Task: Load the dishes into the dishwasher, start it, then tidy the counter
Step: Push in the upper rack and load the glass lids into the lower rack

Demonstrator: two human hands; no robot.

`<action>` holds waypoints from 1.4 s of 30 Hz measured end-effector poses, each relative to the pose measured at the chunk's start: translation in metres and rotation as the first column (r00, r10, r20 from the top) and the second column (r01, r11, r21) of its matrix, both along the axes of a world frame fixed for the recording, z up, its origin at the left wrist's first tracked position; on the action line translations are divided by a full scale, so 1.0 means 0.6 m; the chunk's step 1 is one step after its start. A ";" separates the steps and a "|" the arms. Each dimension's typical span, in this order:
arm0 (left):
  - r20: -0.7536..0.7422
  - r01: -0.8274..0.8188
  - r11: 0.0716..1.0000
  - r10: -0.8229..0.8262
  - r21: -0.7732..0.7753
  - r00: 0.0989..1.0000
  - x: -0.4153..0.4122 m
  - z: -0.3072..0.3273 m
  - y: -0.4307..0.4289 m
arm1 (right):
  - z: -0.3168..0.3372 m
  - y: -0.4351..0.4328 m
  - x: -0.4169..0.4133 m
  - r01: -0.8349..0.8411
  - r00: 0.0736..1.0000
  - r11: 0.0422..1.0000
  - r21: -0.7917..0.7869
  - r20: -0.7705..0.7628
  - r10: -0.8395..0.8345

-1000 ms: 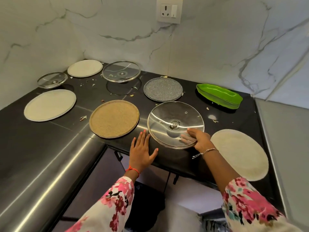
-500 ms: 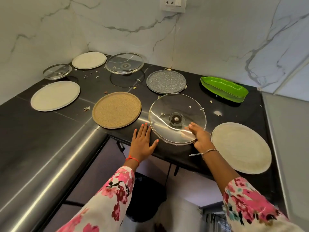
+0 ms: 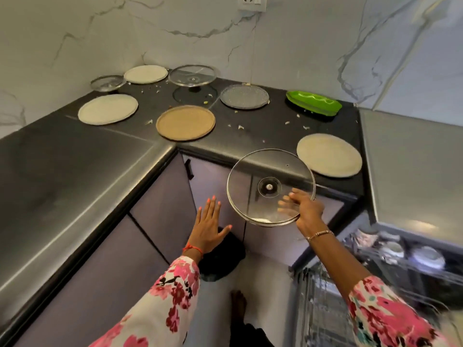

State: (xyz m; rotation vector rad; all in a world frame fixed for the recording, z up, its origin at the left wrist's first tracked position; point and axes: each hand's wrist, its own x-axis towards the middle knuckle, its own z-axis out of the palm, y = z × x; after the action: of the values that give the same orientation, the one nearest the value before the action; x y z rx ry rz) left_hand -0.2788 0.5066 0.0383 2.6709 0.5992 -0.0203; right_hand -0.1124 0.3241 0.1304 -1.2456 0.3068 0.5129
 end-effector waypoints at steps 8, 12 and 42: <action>-0.153 0.002 0.993 -0.020 -0.115 0.988 -0.294 -0.067 -0.217 | -0.116 -0.226 -0.287 0.108 0.977 0.954 -0.278 -0.146 -0.154; -0.237 0.012 0.990 -0.045 -0.139 0.970 -0.400 -0.079 -0.317 | -0.161 -0.334 -0.416 0.073 0.944 0.932 -0.355 -0.278 -0.180; -0.450 0.404 0.890 -0.455 -0.211 0.768 -0.184 -0.240 -1.077 | -0.326 -1.158 -0.308 -0.094 0.994 0.501 -0.860 -0.110 -0.003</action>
State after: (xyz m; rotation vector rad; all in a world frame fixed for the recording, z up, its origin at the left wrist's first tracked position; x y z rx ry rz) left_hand -0.3893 -0.1395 -0.1060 2.6380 0.0927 -0.8601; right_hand -0.2975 -0.3710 -0.0652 -2.2440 0.6753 0.4681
